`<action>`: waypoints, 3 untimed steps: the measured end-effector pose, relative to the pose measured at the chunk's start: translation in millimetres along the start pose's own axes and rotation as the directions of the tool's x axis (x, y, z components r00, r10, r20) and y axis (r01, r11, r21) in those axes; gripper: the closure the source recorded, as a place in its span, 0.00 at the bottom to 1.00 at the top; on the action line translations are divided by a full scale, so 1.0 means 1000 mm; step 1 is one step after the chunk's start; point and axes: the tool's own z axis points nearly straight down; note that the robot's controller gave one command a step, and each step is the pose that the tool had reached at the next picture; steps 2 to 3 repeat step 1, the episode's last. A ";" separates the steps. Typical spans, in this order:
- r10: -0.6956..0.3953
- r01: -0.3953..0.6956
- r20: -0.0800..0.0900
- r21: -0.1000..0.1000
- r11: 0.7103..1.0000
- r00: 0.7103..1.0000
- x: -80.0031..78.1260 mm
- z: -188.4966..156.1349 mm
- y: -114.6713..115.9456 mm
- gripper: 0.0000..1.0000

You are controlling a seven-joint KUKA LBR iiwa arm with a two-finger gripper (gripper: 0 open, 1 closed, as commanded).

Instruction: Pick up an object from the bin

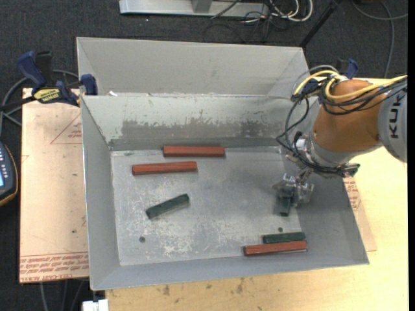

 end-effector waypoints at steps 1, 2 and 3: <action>0.006 -0.006 -0.008 0.015 1.000 1.000 -0.013 -0.178 -0.001 1.00; 0.006 -0.006 -0.008 0.015 1.000 1.000 -0.013 -0.178 -0.001 1.00; 0.006 -0.006 -0.008 0.015 1.000 1.000 -0.013 -0.178 -0.001 1.00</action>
Offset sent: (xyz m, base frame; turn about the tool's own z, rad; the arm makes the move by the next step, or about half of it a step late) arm 0.0042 0.0065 0.1728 0.0034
